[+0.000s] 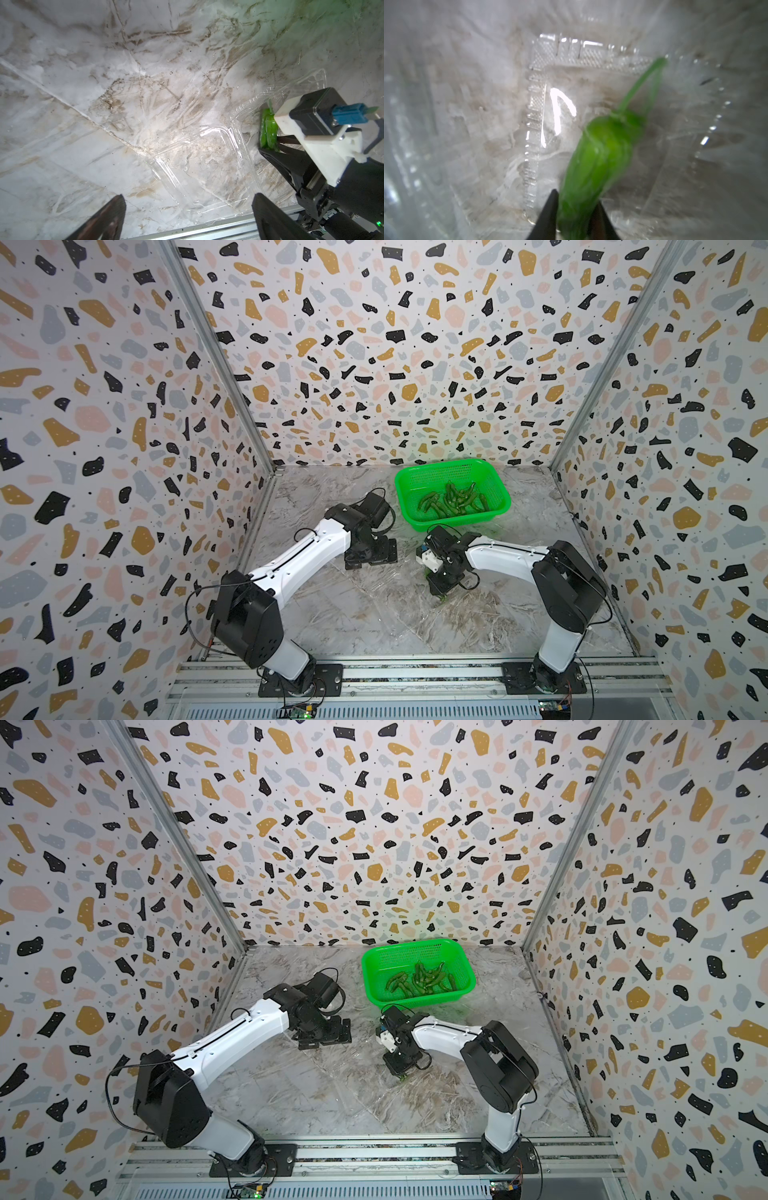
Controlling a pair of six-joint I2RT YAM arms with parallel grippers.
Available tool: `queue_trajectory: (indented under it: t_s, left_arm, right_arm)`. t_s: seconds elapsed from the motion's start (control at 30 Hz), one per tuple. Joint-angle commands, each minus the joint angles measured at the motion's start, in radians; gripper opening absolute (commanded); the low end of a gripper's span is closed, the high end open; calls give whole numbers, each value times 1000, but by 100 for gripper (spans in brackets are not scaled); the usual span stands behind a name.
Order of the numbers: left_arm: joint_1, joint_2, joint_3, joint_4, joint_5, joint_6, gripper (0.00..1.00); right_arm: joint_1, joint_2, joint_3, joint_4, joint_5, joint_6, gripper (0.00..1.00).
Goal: Take small green peppers out of containers
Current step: Pick up the green pepper from the packing box.
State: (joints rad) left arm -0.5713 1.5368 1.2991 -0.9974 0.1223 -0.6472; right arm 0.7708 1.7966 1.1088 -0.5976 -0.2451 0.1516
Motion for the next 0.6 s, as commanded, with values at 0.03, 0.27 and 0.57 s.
queue_trajectory:
  t_s: [0.03, 0.27, 0.57]
  left_arm:
    - [5, 11, 51, -29, -18, 17, 96]
    - [40, 14, 119, -39, -9, 18, 96]
    - [59, 41, 188, -76, -3, 51, 96]
  right_arm:
    - [-6, -54, 38, -33, 37, 4, 12]
    - [-102, -175, 270, -150, 19, 46, 10]
    - [-316, 59, 690, -96, 49, 93, 10]
